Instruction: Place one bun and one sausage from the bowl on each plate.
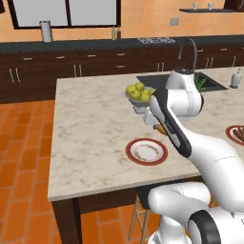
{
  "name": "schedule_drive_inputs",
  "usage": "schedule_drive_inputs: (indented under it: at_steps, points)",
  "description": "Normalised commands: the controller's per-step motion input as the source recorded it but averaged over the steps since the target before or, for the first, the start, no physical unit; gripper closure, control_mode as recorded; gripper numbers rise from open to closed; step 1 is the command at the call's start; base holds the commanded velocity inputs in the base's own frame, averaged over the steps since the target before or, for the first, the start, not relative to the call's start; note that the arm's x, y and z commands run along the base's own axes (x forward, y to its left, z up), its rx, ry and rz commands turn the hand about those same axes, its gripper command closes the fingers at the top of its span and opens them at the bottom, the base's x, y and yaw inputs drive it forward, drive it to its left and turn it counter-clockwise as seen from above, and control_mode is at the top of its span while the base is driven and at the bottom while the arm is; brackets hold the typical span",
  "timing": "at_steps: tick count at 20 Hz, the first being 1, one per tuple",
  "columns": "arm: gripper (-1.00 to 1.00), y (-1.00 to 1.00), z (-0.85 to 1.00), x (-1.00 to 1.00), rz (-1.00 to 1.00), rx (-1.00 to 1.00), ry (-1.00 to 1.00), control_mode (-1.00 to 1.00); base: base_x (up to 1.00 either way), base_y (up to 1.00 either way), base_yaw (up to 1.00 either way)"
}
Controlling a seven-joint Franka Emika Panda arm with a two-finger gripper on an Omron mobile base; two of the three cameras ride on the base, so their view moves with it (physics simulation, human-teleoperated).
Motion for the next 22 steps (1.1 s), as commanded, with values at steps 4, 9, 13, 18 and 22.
schedule_drive_inputs:
  at_steps: [4, 9, 13, 18, 22]
  points:
    - [1.00, -0.04, -0.98, 0.60, 0.00, 0.00, 0.13, -1.00, 0.00, 0.00, 0.00]
    - [1.00, -0.37, -0.98, 0.51, 0.01, 0.00, 0.04, -1.00, 0.00, 0.00, 0.00]
    - [1.00, -0.30, -0.69, 0.54, 0.02, 0.00, -0.06, -1.00, 0.00, 0.00, 0.00]
    - [1.00, -0.04, -0.50, 0.37, 0.00, -0.01, -0.03, -1.00, 0.00, 0.00, 0.00]
    - [1.00, 0.05, -0.38, 0.39, 0.00, -0.02, 0.00, -1.00, 0.00, 0.00, 0.00]
